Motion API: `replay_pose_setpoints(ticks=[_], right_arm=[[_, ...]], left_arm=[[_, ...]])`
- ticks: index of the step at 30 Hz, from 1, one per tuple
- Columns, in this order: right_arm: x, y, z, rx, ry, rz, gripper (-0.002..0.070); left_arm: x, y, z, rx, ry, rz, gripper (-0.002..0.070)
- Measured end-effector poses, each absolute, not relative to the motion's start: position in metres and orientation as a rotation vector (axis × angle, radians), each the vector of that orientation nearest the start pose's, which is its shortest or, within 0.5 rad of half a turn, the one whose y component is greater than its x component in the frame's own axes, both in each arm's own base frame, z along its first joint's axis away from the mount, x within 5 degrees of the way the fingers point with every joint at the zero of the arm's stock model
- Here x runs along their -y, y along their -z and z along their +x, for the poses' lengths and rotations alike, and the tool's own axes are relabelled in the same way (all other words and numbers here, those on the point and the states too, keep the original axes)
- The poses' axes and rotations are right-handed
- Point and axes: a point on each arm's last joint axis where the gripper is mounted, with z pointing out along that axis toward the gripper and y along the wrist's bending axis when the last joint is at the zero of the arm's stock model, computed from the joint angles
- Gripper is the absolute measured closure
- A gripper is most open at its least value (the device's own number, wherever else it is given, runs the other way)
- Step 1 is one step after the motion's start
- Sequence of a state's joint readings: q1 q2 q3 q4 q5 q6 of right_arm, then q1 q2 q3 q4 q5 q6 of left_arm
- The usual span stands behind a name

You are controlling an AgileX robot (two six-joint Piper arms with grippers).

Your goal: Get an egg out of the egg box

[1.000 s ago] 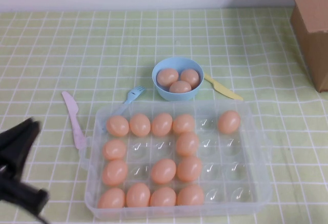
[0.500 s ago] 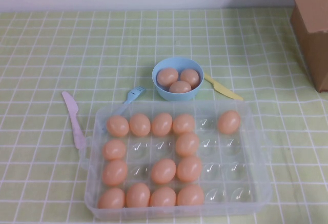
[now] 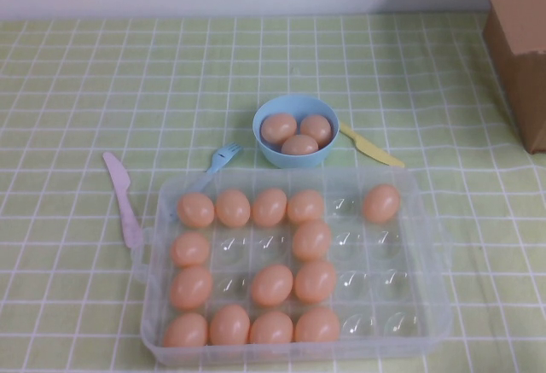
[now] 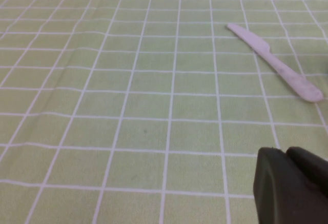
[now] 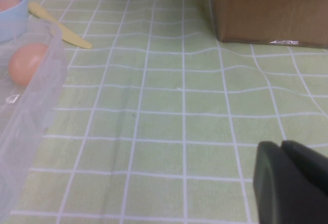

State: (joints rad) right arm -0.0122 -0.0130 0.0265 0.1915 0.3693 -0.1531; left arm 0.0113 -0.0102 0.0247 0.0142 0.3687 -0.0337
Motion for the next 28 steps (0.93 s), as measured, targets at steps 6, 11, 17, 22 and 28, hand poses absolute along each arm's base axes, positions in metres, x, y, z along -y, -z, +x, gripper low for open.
replay_pose_setpoints(ticks=[6,11,17,22,28], right_arm=[[-0.0056,-0.1723,0.0526,-1.86,-0.073,-0.012,0.0694],[-0.0056,-0.1723,0.0526,-1.86,-0.073,-0.012,0.0694],[-0.0056,-0.1723,0.0526,-1.86,-0.073,-0.012,0.0694],[-0.0056,-0.1723,0.0526,-1.86,-0.073,-0.012,0.0694],[-0.0056,-0.1723,0.0526,-1.86,-0.073,-0.012,0.0694]], left_arm=[[-0.0012,-0.1722,0.0527,-1.867,-0.031,0.007,0.0678],[-0.0009,-0.1722,0.0527,-1.867,-0.037,0.022,0.0678],[0.0012,-0.1723,0.0527,-1.867,0.002,0.026,0.0678],[0.0052,-0.1723,0.0525,-1.863,0.037,0.12,0.0678],[0.0062,-0.1723,0.0524,-1.861,0.044,0.145,0.0678]])
